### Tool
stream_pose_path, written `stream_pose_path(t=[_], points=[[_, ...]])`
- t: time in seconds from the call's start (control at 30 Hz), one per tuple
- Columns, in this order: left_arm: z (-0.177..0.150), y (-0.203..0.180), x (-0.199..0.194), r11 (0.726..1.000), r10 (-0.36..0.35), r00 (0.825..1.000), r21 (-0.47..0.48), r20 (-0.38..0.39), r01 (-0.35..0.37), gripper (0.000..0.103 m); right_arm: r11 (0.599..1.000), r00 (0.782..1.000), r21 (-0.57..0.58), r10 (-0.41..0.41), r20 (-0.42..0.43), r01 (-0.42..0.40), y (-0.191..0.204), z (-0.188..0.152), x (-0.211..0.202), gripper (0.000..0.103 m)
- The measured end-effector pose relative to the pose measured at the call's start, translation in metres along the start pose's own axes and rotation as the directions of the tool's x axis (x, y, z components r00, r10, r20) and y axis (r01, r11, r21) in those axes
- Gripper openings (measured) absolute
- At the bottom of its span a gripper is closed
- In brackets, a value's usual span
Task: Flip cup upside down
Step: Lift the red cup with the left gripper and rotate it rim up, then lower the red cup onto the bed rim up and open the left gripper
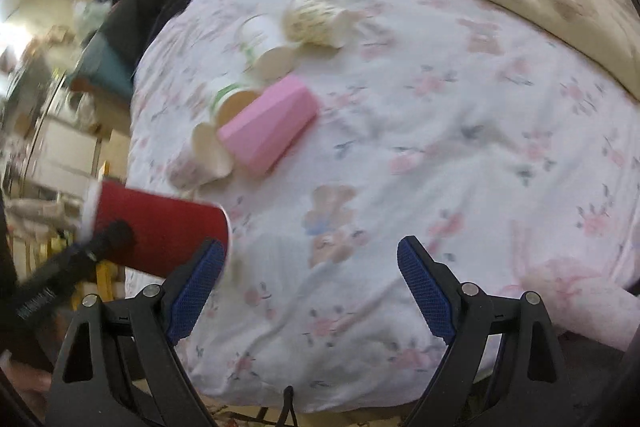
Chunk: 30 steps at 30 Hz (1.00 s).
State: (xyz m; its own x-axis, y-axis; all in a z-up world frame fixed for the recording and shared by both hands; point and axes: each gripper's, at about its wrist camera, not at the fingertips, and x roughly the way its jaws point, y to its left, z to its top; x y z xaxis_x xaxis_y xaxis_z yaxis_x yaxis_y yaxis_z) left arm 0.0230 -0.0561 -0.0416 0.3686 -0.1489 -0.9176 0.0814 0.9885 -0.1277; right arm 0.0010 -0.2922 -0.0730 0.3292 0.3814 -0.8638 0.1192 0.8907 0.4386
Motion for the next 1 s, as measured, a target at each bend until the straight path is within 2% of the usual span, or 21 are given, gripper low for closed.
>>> stream_pose_path(t=[0.17,0.27,0.43,0.77,0.8,0.9,1.0], points=[[0.006,-0.019,0.024,0.994,0.108,0.994,0.029,0.030,-0.109,0.061,0.998,0.999,0.061,0.029,-0.014,-0.028,-0.017,0.002,-0.005,0.091],[0.010,-0.025,0.033,0.984,0.164,0.985,0.056,0.052,-0.167,0.061,0.998,1.000,0.049,0.031,-0.002,-0.030,-0.015,0.000,-0.013,0.091],[0.011,-0.027,0.041,0.976,0.204,0.977,0.063,0.063,-0.208,0.061,0.998,0.999,0.043,0.049,-0.003,-0.049,-0.009,0.003,-0.010,0.091],[0.009,-0.028,0.044,0.975,0.210,0.974,0.059,0.082,-0.215,0.064,0.998,0.999,0.043,0.050,-0.017,-0.049,-0.008,0.003,-0.007,0.091],[0.009,-0.028,0.045,0.975,0.210,0.975,0.056,0.074,-0.214,0.066,0.998,0.999,0.041,0.049,-0.018,-0.048,-0.008,0.002,-0.006,0.091],[0.009,-0.027,0.047,0.980,0.191,0.981,0.050,0.043,-0.193,0.084,0.998,0.999,0.035,0.044,-0.023,-0.043,-0.007,0.001,-0.004,0.091],[0.008,-0.028,0.044,0.983,0.172,0.984,0.052,0.055,-0.175,0.086,0.998,0.999,0.048,0.036,-0.032,-0.034,-0.011,0.000,-0.002,0.091]])
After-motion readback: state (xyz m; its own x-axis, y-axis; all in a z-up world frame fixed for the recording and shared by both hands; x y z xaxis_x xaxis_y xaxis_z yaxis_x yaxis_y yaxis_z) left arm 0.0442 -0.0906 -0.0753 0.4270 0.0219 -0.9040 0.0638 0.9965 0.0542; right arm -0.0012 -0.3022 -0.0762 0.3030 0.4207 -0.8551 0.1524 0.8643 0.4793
